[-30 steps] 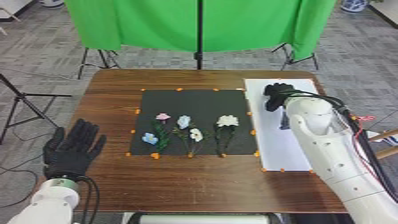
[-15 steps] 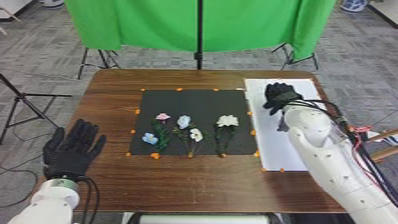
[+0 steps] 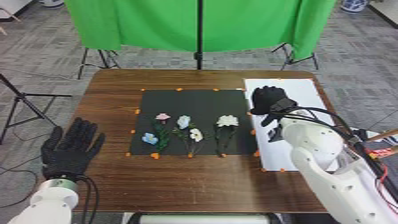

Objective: Arrange flowers

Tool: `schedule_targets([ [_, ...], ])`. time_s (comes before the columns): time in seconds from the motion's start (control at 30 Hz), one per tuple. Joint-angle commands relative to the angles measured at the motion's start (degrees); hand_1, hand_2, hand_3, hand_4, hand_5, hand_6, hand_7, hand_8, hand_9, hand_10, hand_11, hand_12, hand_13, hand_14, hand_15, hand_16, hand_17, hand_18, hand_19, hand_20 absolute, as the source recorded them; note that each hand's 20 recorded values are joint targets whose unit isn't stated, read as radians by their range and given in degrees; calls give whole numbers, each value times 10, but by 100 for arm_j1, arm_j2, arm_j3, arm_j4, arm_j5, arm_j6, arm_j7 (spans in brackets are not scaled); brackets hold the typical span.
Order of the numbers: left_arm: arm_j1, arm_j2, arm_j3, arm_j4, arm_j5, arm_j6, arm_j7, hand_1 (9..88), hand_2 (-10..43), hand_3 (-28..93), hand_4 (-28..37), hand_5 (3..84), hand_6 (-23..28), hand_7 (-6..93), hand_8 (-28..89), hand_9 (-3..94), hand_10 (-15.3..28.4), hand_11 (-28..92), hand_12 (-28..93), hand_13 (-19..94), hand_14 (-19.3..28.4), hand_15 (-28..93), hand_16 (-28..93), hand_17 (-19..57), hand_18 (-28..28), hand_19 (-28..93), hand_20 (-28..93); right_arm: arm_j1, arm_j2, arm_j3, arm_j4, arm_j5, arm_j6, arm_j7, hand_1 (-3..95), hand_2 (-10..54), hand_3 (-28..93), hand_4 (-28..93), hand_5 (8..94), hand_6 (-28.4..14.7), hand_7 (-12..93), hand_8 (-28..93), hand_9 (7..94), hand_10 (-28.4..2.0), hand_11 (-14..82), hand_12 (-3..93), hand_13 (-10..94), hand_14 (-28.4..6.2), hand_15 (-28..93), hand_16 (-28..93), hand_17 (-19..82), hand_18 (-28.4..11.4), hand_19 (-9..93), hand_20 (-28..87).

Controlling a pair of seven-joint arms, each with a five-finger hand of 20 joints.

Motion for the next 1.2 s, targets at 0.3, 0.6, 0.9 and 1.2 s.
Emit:
schedule_targets([
  [0.3,36,32,-2,59,-26,-61,-47,290,144,753,-282,477,84,212,-120,424,141,285,119,322,145,456,-71,-33,139,348,165,-545,-229,-122,-451,-64,-292,-147,575,-36,645,-283,673,-9,402,60,769,-106,209,477,659,-97,538,362,343,-205,798,385],
  [0.6,22,24,-5,73,21,-60,-156,290,143,752,-283,477,83,213,-120,424,140,284,119,322,145,453,-70,-32,139,345,167,-756,-178,-35,-568,167,-329,6,466,-4,676,-281,647,-33,323,33,707,-148,319,266,636,-122,548,271,326,-213,792,357],
  [0.9,17,5,-25,111,56,-175,-257,290,146,749,-283,474,84,206,-120,420,142,276,116,319,145,449,-70,-31,139,343,167,-887,-120,9,-709,292,-447,203,393,19,740,-268,602,-41,224,-95,686,-166,307,253,622,-135,532,244,319,-216,789,339],
  [1.2,90,-75,-88,47,16,-124,-297,290,146,747,-282,471,85,184,-117,417,142,259,112,316,146,445,-68,-34,141,340,166,-944,-29,44,-825,534,-190,386,323,38,689,-275,587,-56,302,-102,675,-180,294,244,621,-141,512,221,323,-215,797,323],
])
